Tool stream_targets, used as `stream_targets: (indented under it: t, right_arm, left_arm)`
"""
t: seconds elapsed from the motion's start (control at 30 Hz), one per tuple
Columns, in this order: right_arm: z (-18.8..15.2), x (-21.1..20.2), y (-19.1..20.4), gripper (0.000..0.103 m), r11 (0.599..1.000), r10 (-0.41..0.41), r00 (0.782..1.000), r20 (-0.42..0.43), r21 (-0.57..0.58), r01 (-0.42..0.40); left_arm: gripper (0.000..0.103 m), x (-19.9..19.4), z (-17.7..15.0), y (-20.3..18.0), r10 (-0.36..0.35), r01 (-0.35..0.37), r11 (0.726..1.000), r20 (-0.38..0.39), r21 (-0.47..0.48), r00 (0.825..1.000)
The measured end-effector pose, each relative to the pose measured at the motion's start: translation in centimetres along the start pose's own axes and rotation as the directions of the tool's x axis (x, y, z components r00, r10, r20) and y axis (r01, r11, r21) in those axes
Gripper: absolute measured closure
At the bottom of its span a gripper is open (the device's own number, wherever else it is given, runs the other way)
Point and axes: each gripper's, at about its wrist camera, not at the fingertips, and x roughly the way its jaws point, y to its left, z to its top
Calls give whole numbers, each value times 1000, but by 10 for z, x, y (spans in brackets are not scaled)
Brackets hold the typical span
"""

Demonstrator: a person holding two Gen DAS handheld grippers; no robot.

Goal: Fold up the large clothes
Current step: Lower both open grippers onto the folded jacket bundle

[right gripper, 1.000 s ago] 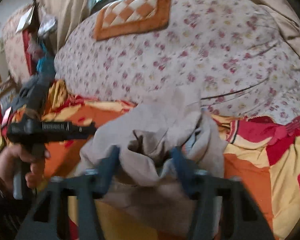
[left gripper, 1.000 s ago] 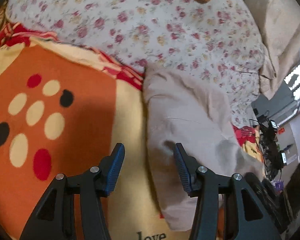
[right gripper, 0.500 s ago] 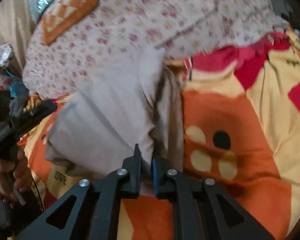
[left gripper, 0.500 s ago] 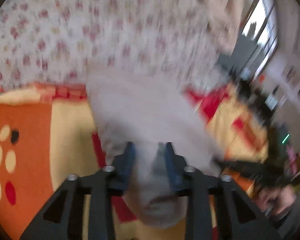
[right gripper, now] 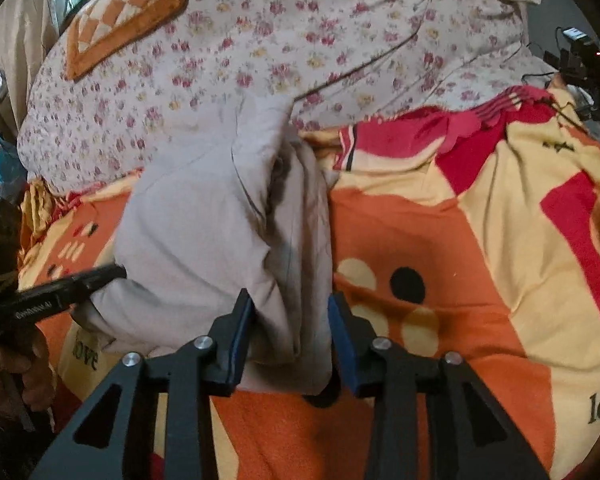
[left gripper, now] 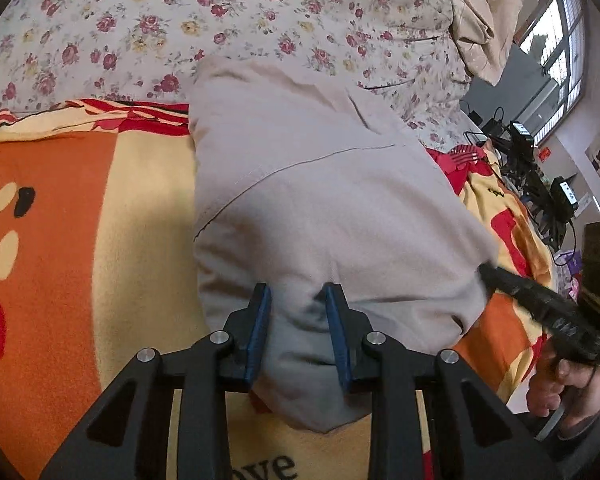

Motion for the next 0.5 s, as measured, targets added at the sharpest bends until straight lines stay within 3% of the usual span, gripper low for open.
stream_targets:
  t: [0.07,0.1,0.13,0.17,0.23,0.33,0.4,0.5]
  right_arm:
    - [7,-29,15,71,998,-26,985,171,-51,36]
    - [9,-45,25,71,994,-43,960,276,-89,70]
    - [11,-61,42,71,986,-19,923,385,-147,81]
    - [13,-63,52,71,981,11,914,405,-180,67]
    - [18,-46,69,72,974,45,933,358,-223,39]
    - [22,1,89,80,962,14,972,233,-269,51]
    - [26,19,92,82,958,7,982,187,-282,47]
    - [24,52,74,85,965,-107,992,70,-233,121]
  left_arm:
    - [87,-1,1,1,-3,3,1000,2,-10,1000]
    - [87,0,1,2,-5,5,1000,2,-15,1000]
    - [87,0,1,2,-7,7,1000,2,-18,1000]
    - [87,0,1,2,-6,6,1000,2,-19,1000]
    - [87,0,1,2,-7,7,1000,2,-19,1000]
    - [87,0,2,2,-8,8,1000,2,-19,1000]
    - [87,0,2,2,-7,7,1000,1,-20,1000]
    - [87,0,2,2,-6,6,1000,2,-12,1000]
